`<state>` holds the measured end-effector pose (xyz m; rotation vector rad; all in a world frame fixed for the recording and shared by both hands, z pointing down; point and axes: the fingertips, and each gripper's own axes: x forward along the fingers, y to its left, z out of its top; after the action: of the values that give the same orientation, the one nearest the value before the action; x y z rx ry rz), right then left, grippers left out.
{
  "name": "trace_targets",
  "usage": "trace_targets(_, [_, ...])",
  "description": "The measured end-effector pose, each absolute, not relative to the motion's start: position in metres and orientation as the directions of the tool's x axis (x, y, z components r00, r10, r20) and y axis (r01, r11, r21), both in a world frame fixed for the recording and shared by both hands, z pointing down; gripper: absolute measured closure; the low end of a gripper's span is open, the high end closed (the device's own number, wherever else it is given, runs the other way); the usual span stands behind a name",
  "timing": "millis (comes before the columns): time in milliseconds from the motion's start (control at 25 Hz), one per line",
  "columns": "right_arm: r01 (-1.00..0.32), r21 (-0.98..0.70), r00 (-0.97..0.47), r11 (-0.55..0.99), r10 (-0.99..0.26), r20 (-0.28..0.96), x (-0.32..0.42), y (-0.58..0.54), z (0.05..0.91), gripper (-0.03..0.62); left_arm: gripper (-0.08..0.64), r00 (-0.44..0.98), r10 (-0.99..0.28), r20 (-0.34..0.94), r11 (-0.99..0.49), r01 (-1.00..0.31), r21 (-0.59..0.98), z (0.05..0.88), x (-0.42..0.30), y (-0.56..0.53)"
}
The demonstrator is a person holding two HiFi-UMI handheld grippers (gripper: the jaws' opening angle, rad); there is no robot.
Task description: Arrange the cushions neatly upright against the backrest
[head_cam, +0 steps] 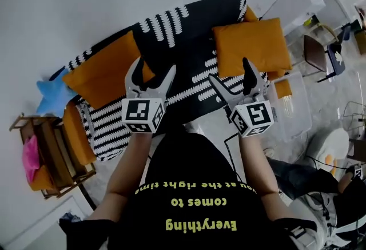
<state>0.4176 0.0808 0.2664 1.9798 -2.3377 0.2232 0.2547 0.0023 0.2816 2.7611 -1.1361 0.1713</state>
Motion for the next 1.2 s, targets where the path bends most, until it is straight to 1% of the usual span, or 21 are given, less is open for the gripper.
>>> trace_targets(280, [-0.997, -0.07, -0.018, 0.007, -0.989, 0.145, 0.461, 0.076, 0.267, 0.103, 0.17, 0.794, -0.587, 0.154, -0.789, -0.604, 0.107, 0.285, 0.306, -0.032])
trace_targets(480, [-0.997, -0.068, 0.016, -0.027, -0.988, 0.156, 0.48, 0.068, 0.273, 0.103, 0.17, 0.809, -0.569, 0.152, -0.802, -0.586, 0.114, 0.288, 0.328, -0.044])
trace_targets(720, [-0.997, -0.067, -0.044, 0.034, -0.986, 0.161, 0.506, 0.037, 0.284, 0.103, 0.17, 0.771, -0.61, 0.182, -0.764, -0.633, 0.125, 0.305, 0.347, -0.06])
trace_targets(880, [-0.992, -0.08, -0.111, 0.099, -0.981, 0.157, 0.543, 0.006, 0.292, 0.103, 0.17, 0.725, -0.659, 0.2, -0.717, -0.686, 0.124, 0.318, 0.378, -0.076])
trace_targets(960, [-0.986, -0.084, -0.159, 0.147, -0.974, 0.161, 0.571, -0.01, 0.295, 0.103, 0.17, 0.694, -0.69, 0.206, -0.683, -0.718, 0.131, 0.321, 0.404, -0.086])
trace_targets(1080, [-0.977, -0.086, -0.209, 0.197, -0.964, 0.164, 0.63, -0.03, 0.296, 0.103, 0.17, 0.665, -0.717, 0.208, -0.64, -0.746, 0.182, 0.325, 0.461, -0.096])
trace_targets(1200, [-0.966, -0.093, -0.255, 0.242, -0.95, 0.181, 0.683, -0.05, 0.309, 0.103, 0.17, 0.624, -0.742, 0.246, -0.593, -0.782, 0.193, 0.342, 0.508, -0.099])
